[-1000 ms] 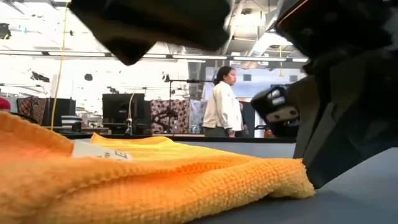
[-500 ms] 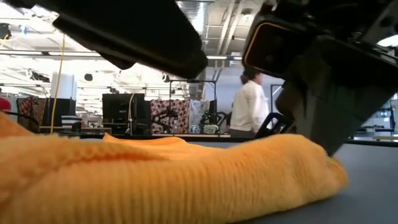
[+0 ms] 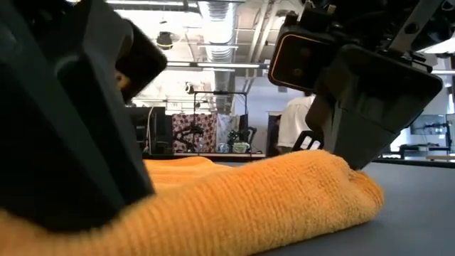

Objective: Roll towel into tight, uniform cylinder
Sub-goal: Roll the orange microfiber towel

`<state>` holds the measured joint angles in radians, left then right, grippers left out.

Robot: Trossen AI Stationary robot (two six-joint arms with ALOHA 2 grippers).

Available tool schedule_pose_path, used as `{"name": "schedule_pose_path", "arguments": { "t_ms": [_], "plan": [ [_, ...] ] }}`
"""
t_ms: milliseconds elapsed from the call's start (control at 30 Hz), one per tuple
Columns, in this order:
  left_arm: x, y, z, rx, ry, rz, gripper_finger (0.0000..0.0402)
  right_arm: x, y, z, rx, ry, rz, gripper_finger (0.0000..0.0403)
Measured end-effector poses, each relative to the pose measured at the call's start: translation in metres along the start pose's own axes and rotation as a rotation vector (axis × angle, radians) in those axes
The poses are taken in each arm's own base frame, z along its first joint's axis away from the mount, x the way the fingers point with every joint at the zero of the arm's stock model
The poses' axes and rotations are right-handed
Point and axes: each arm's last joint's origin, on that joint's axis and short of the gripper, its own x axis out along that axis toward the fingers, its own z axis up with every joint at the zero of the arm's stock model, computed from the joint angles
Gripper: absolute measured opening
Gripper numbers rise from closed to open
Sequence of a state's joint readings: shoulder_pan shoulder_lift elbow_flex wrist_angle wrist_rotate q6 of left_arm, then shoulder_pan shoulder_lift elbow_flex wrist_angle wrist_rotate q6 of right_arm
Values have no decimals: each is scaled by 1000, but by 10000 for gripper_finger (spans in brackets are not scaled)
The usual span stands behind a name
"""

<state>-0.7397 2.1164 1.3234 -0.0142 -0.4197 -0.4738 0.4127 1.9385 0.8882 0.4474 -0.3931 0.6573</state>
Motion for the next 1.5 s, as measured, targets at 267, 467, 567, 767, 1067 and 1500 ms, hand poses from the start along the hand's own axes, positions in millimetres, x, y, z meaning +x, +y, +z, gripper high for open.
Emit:
{"name": "schedule_pose_path", "arguments": {
  "t_ms": [267,467,567,767,1067,1500],
  "plan": [
    [3,1,-5,-49,31,15,48,3,4,-7,73,12,-47,15],
    [3,1,-6,-89,46,12,48,6,9,-15,126,20,-88,15],
    [3,1,-6,-88,45,12,48,9,14,-20,154,6,-118,15],
    [4,3,-6,-91,45,15,48,12,17,-28,261,-56,-227,18],
    [4,3,-6,-112,45,17,48,17,31,-46,378,-96,-293,23],
    [-1,7,-2,-86,22,81,70,15,26,-54,512,-224,-383,24]
  ]
}}
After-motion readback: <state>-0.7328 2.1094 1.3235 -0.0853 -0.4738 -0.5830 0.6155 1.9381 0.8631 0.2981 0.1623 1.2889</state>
